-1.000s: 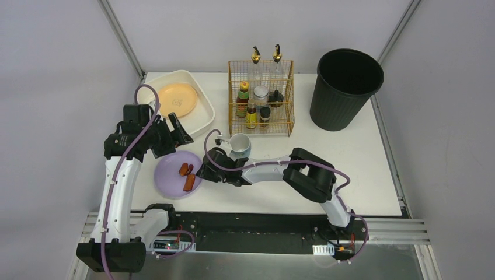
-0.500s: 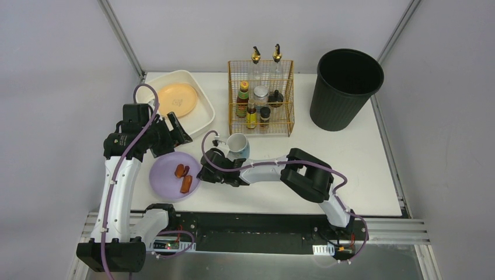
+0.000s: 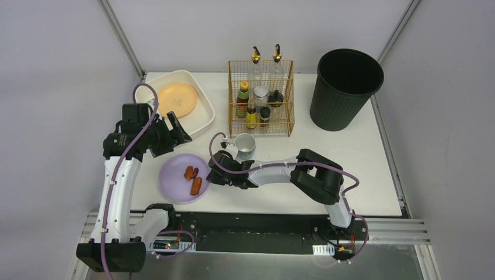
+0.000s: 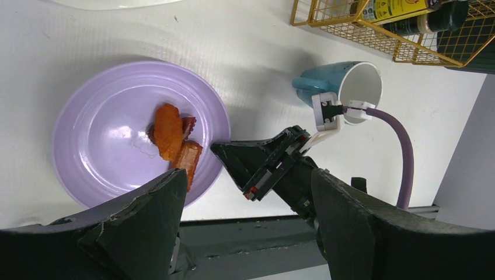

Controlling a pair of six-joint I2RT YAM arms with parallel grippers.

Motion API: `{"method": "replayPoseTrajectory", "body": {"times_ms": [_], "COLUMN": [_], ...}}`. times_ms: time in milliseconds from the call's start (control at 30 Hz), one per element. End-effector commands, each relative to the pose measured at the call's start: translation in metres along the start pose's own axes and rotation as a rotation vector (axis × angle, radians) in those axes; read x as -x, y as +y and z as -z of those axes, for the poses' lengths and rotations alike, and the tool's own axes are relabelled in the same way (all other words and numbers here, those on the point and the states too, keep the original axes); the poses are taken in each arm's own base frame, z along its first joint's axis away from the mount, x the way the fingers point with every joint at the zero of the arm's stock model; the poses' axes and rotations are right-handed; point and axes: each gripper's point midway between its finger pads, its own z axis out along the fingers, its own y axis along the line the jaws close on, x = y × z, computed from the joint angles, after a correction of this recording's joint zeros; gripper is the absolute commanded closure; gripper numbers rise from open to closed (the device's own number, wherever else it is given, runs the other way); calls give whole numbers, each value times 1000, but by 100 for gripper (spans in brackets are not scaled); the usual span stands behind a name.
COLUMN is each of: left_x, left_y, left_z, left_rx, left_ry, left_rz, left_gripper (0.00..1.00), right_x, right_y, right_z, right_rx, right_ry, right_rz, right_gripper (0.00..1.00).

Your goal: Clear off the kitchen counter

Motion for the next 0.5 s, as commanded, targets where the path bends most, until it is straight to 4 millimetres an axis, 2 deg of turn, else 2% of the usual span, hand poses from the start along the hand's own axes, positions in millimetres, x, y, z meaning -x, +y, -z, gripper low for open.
{"method": "replayPoseTrajectory", "body": {"times_ms": [0, 200, 467], "left_x": [8, 11, 13], "left_y": [-4, -6, -3], "left_z": [12, 17, 18], "left_rx": [1, -3, 18], "left_ry": [-43, -54, -63], "left_rz": [-39, -41, -47], "left_gripper": [20, 20, 20], "right_x": [15, 27, 35], "right_y": [11, 16, 18], "right_z": [23, 46, 87], "right_rx": [25, 31, 60], "right_ry": [-35, -64, -71], "right_rz": [-33, 11, 50], "right_gripper": [100, 100, 100]}}
